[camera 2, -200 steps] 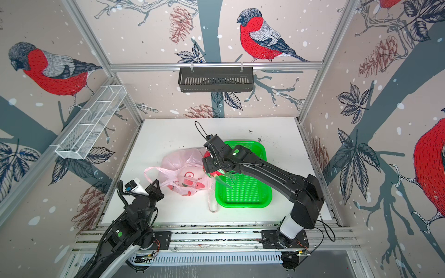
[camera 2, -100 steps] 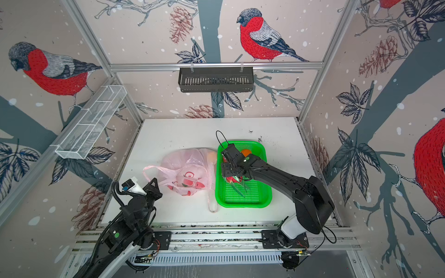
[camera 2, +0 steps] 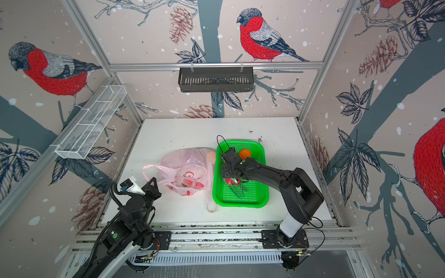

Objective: Untie the knot of the plastic bag and take out the fruit
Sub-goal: Place the fruit in the basket.

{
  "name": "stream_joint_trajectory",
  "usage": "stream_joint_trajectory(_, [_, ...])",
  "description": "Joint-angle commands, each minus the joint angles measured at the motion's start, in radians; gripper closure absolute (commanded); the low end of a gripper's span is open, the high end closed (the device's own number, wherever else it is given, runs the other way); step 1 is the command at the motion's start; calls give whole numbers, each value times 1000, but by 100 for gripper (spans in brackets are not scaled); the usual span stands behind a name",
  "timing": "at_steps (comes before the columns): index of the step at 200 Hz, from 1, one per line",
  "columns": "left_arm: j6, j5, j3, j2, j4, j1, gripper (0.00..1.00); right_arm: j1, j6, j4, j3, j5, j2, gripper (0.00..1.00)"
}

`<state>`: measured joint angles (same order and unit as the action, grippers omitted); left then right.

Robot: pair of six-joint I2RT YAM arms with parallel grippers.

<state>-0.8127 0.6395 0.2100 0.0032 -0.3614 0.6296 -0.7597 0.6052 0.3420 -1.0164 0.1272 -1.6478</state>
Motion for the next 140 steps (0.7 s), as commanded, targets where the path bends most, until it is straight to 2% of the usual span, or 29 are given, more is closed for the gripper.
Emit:
stream_joint_trajectory(1, [-4,10,8,-2,-8,-2,100,-1,21,-58,1,-15,-18,42])
stream_joint_trajectory(37, [-2,3,17,-3,-14,-2,100,-1,17,-52,-11,-9,-20,19])
stream_joint_trajectory(81, [9,1,22,-2,-13,-2,100,-27,-7,73,-108,69,2,0])
stream_joint_trajectory(140, [32,-5,59,-2,-15,-2,100,-178,-47,229,-303,311,30,3])
